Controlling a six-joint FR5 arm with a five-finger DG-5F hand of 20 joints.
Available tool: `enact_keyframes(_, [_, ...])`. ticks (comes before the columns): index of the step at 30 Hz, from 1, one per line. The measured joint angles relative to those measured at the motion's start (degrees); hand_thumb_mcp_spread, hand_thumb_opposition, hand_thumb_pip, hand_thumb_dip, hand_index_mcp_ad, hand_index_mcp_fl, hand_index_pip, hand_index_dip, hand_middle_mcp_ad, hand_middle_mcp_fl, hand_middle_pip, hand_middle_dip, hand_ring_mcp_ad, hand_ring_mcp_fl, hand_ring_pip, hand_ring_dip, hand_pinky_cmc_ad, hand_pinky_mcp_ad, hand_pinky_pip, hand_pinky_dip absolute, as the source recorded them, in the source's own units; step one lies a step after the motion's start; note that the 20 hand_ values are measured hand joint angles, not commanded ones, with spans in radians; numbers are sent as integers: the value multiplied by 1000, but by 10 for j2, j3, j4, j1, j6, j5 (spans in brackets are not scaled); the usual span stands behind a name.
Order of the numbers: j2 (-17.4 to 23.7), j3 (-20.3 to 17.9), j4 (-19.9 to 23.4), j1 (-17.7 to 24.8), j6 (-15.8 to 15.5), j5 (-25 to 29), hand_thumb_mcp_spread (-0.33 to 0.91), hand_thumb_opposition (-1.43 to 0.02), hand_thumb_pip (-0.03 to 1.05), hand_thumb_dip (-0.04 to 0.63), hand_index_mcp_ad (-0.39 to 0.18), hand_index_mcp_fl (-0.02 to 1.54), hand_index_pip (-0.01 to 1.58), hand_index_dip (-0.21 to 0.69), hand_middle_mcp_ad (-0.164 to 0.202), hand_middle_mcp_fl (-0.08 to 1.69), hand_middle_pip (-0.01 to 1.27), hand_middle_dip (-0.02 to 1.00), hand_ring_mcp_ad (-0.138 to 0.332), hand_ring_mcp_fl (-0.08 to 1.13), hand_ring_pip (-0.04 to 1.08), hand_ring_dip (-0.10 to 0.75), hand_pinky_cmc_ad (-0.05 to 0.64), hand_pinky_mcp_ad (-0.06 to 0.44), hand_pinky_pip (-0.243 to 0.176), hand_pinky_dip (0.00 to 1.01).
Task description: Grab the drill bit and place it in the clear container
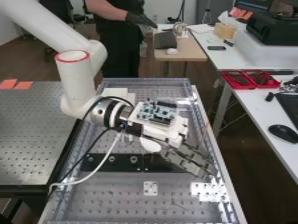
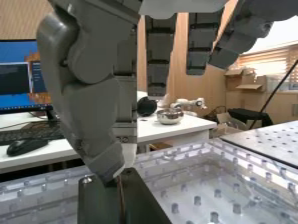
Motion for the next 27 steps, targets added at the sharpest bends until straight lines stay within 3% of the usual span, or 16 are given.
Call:
enact_keyframes(13, [49, 18, -64, 5, -15, -18, 614, -1016, 414, 251, -122, 1190, 518, 408, 24, 417, 124, 229, 164, 176, 108, 58, 384, 145, -52, 155])
enact_keyframes(27, [183, -3, -158, 65, -77, -32, 613, -1030, 414, 251, -120, 1288, 340, 501, 24, 449, 126, 234, 164, 190, 112, 58, 379, 147, -52, 155])
